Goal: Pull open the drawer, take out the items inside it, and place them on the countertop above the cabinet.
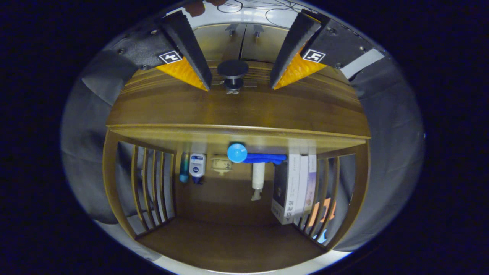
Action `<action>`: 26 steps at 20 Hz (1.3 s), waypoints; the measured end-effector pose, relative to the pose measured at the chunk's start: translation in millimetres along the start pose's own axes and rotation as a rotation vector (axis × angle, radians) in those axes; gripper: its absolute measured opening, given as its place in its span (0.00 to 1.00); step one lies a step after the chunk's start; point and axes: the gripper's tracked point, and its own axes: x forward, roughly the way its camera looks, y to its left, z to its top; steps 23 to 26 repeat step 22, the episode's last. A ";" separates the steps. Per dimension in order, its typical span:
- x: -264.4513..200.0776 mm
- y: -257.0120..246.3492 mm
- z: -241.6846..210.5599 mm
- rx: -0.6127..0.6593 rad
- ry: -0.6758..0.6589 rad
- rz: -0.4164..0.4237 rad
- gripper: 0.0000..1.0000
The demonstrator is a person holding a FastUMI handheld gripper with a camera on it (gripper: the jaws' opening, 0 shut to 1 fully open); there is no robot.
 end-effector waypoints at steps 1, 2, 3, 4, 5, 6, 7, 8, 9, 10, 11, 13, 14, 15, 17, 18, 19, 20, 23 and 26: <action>-9.0 6.2 3.7 0.005 -0.010 0.017 0.99; -21.1 8.1 8.9 0.012 -0.020 0.035 1.00; -34.8 9.3 15.6 0.019 -0.035 0.051 1.00; -48.7 8.9 24.3 0.025 -0.053 0.064 1.00; -61.8 9.1 31.9 0.025 -0.071 0.076 1.00; -76.7 6.6 40.1 0.026 -0.090 0.082 1.00; -92.8 6.7 47.4 0.028 -0.110 0.095 1.00; -109.0 7.4 54.5 0.029 -0.128 0.109 0.99; -126.2 7.9 60.2 0.029 -0.144 0.125 0.99; -144.5 7.5 65.2 0.031 -0.158 0.138 0.99; -161.2 8.0 69.9 0.034 -0.175 0.152 0.99; -202.1 6.5 76.9 0.047 -0.209 0.174 0.99; -220.7 6.0 79.2 0.055 -0.223 0.183 0.99; -238.3 5.5 77.6 0.067 -0.228 0.194 0.99; -269.5 3.5 75.7 0.075 -0.235 0.216 0.99; -282.9 0.5 74.3 0.083 -0.239 0.219 0.99; -294.1 -1.5 73.3 0.092 -0.242 0.220 0.99; -304.2 -3.9 71.8 0.102 -0.247 0.220 0.99; -319.1 -8.0 68.8 0.115 -0.259 0.213 0.99; -319.1 -8.0 68.8 0.115 -0.259 0.213 0.99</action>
